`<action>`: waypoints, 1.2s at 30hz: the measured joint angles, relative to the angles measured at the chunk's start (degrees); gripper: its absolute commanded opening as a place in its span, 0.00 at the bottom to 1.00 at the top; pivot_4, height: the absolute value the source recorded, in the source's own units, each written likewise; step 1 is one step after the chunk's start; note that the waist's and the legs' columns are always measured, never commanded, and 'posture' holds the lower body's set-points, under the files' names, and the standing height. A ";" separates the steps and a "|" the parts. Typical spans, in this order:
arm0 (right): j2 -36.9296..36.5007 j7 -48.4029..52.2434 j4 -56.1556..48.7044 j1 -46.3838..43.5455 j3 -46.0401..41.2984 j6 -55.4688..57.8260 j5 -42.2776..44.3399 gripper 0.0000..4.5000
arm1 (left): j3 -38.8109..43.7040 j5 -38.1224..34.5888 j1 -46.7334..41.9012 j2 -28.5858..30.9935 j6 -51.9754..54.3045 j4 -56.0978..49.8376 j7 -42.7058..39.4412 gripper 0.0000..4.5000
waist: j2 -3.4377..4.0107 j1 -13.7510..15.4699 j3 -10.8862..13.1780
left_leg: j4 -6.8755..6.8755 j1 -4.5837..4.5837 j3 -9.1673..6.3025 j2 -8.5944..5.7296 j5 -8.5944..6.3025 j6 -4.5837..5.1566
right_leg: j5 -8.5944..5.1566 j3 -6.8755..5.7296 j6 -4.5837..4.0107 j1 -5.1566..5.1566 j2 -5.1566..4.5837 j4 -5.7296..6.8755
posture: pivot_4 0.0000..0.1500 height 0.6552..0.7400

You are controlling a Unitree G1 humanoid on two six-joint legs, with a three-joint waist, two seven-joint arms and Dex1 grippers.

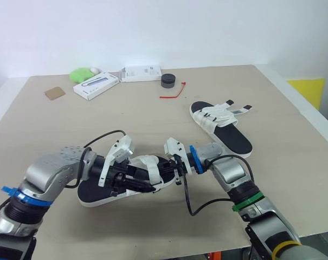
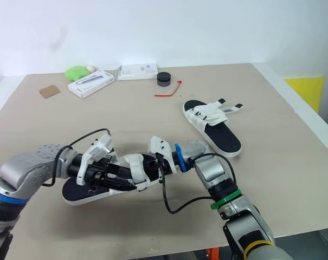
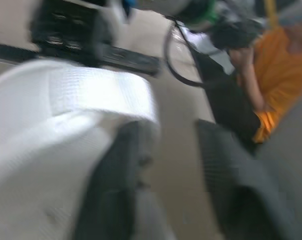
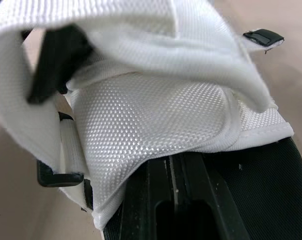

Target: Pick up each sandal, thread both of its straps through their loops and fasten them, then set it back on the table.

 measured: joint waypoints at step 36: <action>-0.11 0.64 0.77 -0.79 -0.15 0.16 0.12 0.00 | 3.26 7.54 22.05 2.59 -13.43 -7.58 5.10 0.98 | 0.01 0.16 0.33 | -0.01 -0.05 0.15 0.02 0.04 -0.07 | 0.12 0.14 -0.01 -0.15 -0.03 0.00 | 1.00 1.00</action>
